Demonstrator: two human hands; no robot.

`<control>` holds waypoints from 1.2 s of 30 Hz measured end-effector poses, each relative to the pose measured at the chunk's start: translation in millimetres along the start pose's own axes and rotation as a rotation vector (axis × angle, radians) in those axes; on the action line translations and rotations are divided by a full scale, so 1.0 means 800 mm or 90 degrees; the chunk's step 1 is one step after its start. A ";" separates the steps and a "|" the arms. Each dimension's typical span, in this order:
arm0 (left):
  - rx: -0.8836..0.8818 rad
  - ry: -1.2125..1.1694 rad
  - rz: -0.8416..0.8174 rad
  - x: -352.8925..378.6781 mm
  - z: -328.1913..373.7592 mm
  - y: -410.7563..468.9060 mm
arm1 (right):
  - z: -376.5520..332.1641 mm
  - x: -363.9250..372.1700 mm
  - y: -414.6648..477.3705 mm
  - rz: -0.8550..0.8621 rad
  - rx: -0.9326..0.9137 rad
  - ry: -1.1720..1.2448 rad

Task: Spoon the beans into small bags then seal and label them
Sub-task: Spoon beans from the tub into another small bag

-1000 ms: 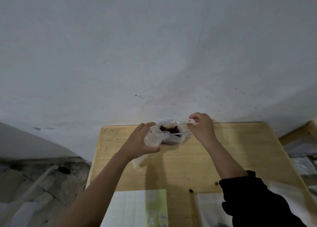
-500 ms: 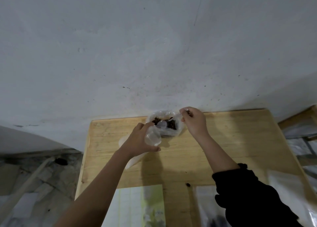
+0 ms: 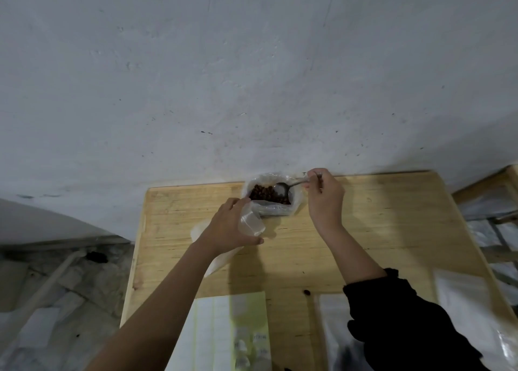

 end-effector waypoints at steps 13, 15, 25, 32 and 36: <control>0.027 0.066 0.021 0.003 0.001 -0.013 | 0.063 0.021 -0.014 0.001 0.305 0.231; 0.024 0.068 0.025 0.002 0.002 -0.012 | 0.066 0.009 -0.013 0.026 0.323 0.253; -0.003 0.026 0.054 0.002 0.006 -0.011 | 0.061 -0.044 -0.014 0.089 0.287 0.340; 0.015 0.041 0.061 0.008 0.019 -0.008 | 0.030 -0.024 -0.031 -0.067 0.157 0.230; 0.023 0.034 0.060 0.010 0.018 -0.011 | 0.021 -0.040 -0.033 -0.023 0.102 0.230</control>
Point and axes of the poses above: each hand's wrist, its own y-axis towards the middle knuckle, its own x-axis out of the palm, z = x × y, the point moved 10 cm from there along y, towards the middle knuckle, and after that the axes turned 10 degrees about x, right-handed, at the moved point
